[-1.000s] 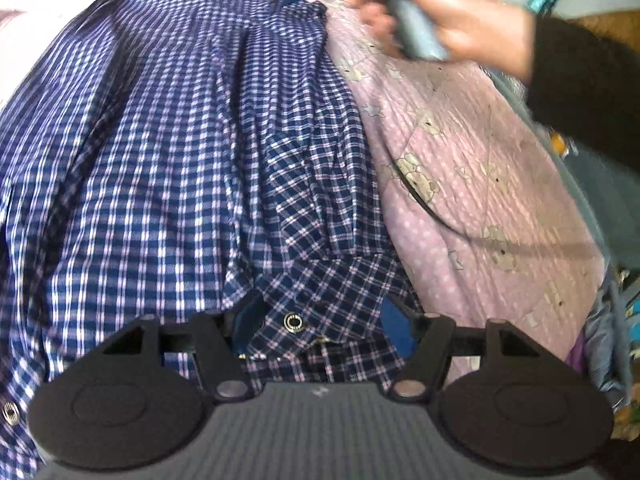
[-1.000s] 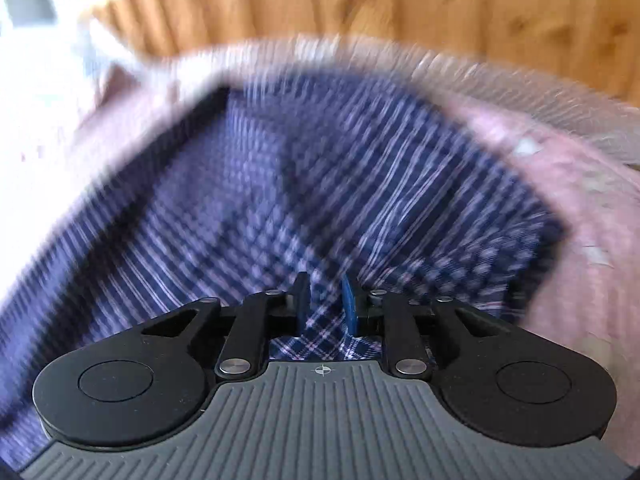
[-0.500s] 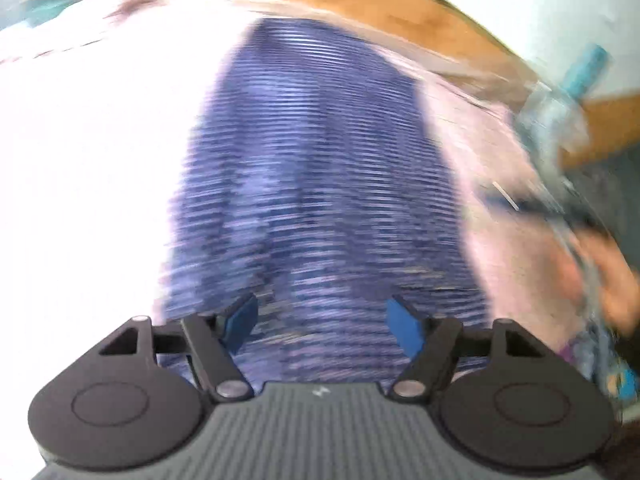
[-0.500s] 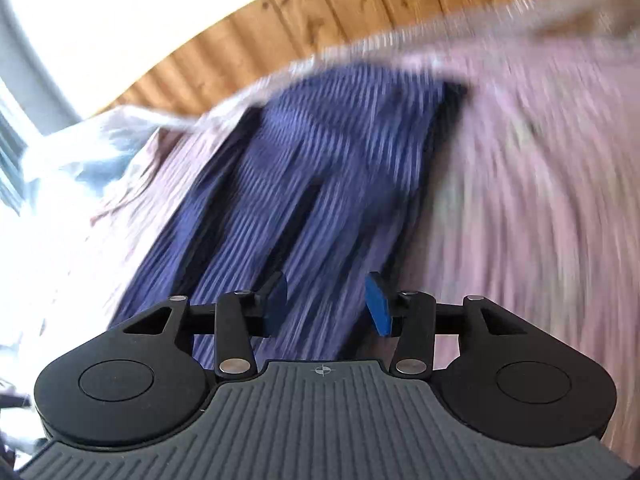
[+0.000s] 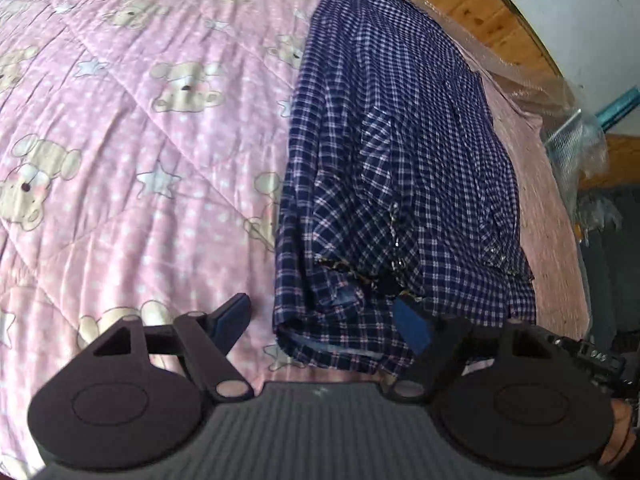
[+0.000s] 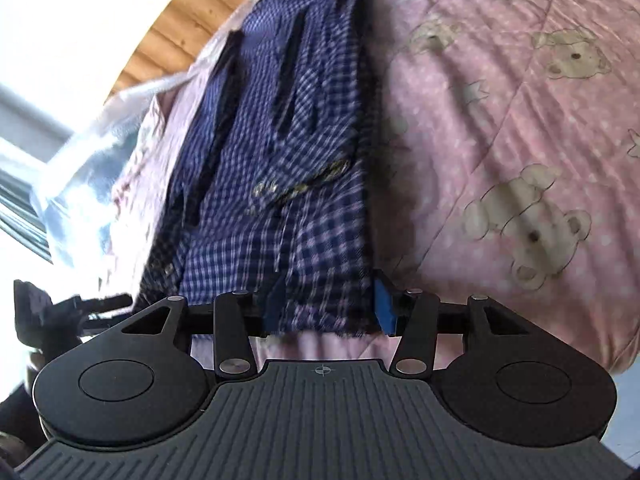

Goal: Fold clothes

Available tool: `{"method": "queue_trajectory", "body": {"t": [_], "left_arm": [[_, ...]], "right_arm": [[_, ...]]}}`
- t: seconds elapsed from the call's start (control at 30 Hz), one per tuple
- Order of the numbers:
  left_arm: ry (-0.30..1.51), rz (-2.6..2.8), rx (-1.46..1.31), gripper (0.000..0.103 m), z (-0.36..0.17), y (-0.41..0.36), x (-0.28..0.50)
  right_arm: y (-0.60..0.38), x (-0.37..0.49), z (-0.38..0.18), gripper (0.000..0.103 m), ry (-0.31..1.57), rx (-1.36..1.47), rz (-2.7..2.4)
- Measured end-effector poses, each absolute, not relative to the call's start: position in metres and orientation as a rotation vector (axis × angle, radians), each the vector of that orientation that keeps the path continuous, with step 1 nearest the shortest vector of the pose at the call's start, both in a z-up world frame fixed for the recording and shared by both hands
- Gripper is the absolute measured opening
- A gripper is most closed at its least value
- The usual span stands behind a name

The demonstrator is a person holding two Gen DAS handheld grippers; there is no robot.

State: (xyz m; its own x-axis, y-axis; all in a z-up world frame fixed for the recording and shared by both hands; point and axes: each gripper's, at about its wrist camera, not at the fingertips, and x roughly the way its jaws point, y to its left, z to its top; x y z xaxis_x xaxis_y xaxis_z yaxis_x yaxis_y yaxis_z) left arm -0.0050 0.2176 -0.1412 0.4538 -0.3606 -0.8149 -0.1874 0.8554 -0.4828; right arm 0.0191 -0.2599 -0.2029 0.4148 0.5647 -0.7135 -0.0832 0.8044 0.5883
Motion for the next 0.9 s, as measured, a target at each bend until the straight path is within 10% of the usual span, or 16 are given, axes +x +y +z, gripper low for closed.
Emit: {"method": "queue_trajectory", "body": {"t": [0.1,0.17,0.2,0.5,0.9], "left_arm": [[1.120,-0.124,-0.572,0.061,-0.147,0.215,-0.001],[1.128,-0.139,-0.595,0.014,-0.148,0.219,0.000],[1.132,-0.132,-0.603,0.006,-0.148,0.221,0.002],[1.114,-0.263,-0.755,0.006,-0.114,0.233,0.025],[0.889,-0.095,-0.961,0.014,-0.036,0.259,0.306]], "right_arm": [[-0.255,0.018,-0.202,0.050,1.085,0.538,0.441],[-0.243,0.017,-0.198,0.031,1.088,0.470,0.437],[-0.241,0.017,-0.196,0.019,1.085,0.449,0.431],[-0.258,0.029,-0.160,0.005,1.043,0.497,0.466],[-0.294,0.294,-0.119,0.005,0.928,0.757,0.421]]}}
